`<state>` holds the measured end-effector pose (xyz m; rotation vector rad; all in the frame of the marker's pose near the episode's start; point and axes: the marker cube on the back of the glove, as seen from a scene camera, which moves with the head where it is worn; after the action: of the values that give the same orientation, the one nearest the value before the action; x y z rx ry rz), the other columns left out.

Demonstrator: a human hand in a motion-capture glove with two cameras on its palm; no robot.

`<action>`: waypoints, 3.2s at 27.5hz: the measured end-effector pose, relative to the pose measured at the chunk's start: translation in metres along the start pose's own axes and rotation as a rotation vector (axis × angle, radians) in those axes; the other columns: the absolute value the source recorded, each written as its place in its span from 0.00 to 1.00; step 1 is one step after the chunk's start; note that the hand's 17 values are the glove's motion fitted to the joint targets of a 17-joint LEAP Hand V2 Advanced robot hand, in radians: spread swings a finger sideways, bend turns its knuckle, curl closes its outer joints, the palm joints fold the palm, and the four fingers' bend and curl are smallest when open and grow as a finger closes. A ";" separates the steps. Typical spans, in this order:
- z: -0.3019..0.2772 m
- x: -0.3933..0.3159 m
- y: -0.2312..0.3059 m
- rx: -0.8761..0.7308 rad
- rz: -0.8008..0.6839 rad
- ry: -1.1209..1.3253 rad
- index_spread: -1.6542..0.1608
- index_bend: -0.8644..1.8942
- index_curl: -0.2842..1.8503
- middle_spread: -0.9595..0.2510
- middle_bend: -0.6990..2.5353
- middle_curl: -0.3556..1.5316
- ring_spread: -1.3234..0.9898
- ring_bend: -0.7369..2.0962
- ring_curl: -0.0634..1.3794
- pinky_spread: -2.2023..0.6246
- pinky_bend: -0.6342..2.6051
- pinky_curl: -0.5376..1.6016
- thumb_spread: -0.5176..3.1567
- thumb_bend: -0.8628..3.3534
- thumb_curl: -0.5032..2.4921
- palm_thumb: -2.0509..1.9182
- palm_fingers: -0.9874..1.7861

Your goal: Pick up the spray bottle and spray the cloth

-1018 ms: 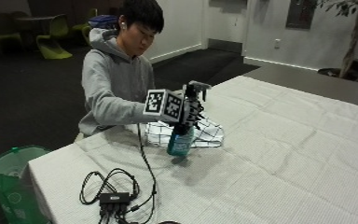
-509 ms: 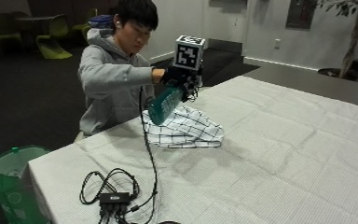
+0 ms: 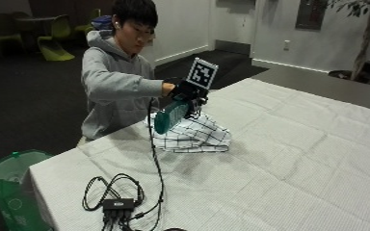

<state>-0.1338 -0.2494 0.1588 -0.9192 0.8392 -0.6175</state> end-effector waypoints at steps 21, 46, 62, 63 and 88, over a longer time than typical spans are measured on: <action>-0.019 -0.007 -0.001 -0.012 0.078 -0.012 0.82 0.50 0.40 0.71 0.43 0.46 0.50 0.49 0.37 0.68 0.32 0.44 0.19 0.20 0.41 0.75 0.86; -0.118 -0.163 -0.064 1.053 -0.107 -1.482 0.82 0.50 0.40 0.72 0.43 0.46 0.50 0.49 0.37 0.69 0.32 0.45 0.19 0.20 0.43 0.75 0.86; -0.073 -0.215 -0.151 0.918 -0.042 -1.618 0.82 0.49 0.40 0.74 0.42 0.46 0.50 0.49 0.37 0.70 0.32 0.45 0.20 0.20 0.43 0.75 0.85; -0.071 -0.217 -0.153 0.904 -0.056 -1.623 0.82 0.49 0.40 0.74 0.42 0.46 0.50 0.49 0.37 0.69 0.32 0.45 0.20 0.20 0.43 0.75 0.85; -0.025 -0.174 -0.041 0.517 -0.579 -1.369 0.73 0.36 0.28 0.79 0.28 0.38 0.57 0.39 0.27 0.84 0.39 0.44 0.35 0.19 0.33 0.64 0.38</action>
<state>-0.2528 -0.1468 0.2476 -0.8488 -0.8067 -0.4931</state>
